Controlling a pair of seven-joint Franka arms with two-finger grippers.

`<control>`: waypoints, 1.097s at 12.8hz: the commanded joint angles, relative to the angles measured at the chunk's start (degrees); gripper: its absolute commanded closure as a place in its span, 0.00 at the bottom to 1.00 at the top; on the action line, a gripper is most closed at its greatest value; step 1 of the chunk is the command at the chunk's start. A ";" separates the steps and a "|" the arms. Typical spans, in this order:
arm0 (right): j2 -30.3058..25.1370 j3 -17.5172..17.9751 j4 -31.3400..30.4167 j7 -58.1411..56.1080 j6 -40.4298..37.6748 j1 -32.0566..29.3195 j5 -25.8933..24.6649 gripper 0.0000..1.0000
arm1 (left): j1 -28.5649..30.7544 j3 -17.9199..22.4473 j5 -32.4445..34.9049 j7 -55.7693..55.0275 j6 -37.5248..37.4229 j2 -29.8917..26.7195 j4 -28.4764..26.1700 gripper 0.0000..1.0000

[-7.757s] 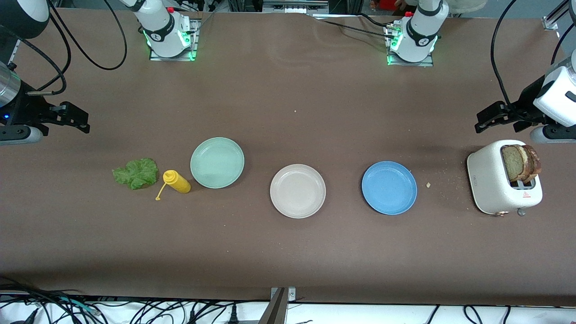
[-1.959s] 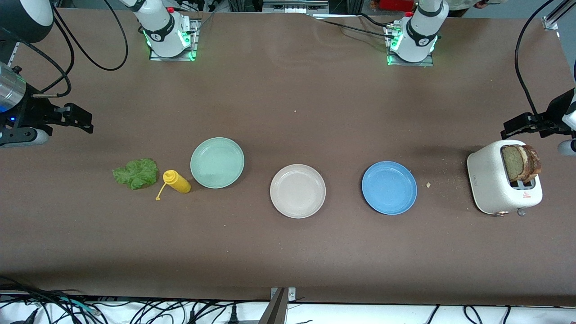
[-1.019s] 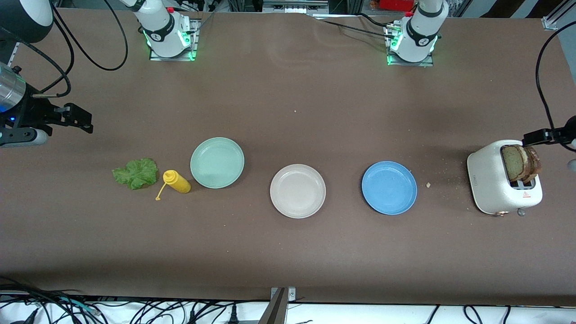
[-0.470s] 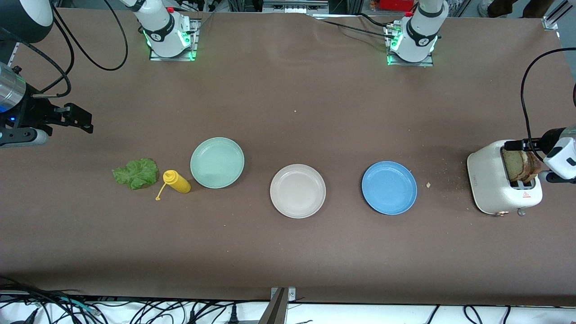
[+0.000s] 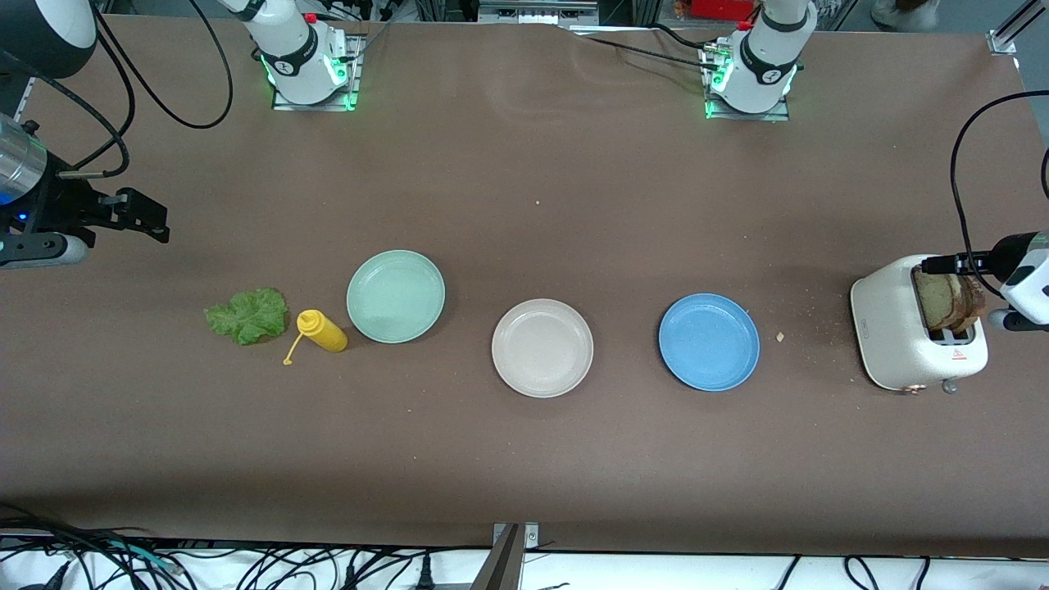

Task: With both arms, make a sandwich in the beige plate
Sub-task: 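Lower the left gripper and grasp one toast slice in the toaster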

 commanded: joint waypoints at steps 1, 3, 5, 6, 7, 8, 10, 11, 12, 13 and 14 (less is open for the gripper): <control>-0.03 -0.04 0.42 0.39 -0.22 -0.05 0.11 0.00 | 0.65 -0.50 -1.24 1.33 2.58 0.68 -0.30 0.15; -0.12 -0.04 0.50 0.39 -0.22 -0.05 0.11 0.00 | 0.73 -0.41 -0.89 1.33 2.67 1.81 -0.22 0.20; -0.03 -0.04 0.50 0.39 -0.22 0.03 0.11 0.00 | 0.73 -0.41 -0.54 1.33 2.94 2.61 0.05 0.22; -0.12 -0.04 0.42 0.39 -0.22 0.03 0.11 0.00 | 0.82 -0.41 -0.45 1.33 3.46 2.70 0.05 0.22; -0.03 -0.04 0.50 0.39 -0.22 -0.05 0.11 0.00 | 0.82 -0.32 -0.37 1.33 3.64 3.22 0.05 0.22; -0.12 -0.04 0.50 0.39 -0.22 0.03 0.02 0.00 | 0.91 -0.32 -0.36 1.33 4.34 3.49 0.14 0.22; -0.12 -0.04 0.50 0.39 -0.22 0.03 0.11 0.00 | 1.70 -0.24 -0.36 1.33 5.92 4.19 0.14 0.36; -0.03 -0.04 0.50 0.39 -0.22 0.03 0.02 0.00 | 1.79 -0.24 -0.36 1.60 5.93 4.19 0.14 0.51; -0.03 -0.04 0.42 0.39 -0.22 -0.05 0.11 0.00 | 1.79 -0.24 -0.36 2.29 5.58 4.11 0.22 0.71; -0.03 -0.04 0.42 0.39 -0.22 -0.05 0.11 0.00 | 1.79 -0.24 -0.36 2.39 5.40 4.02 0.31 0.94; -0.03 -0.04 0.42 0.39 -0.22 -0.05 0.11 0.00 | 1.79 -0.24 -0.36 2.39 5.40 3.85 0.49 1.00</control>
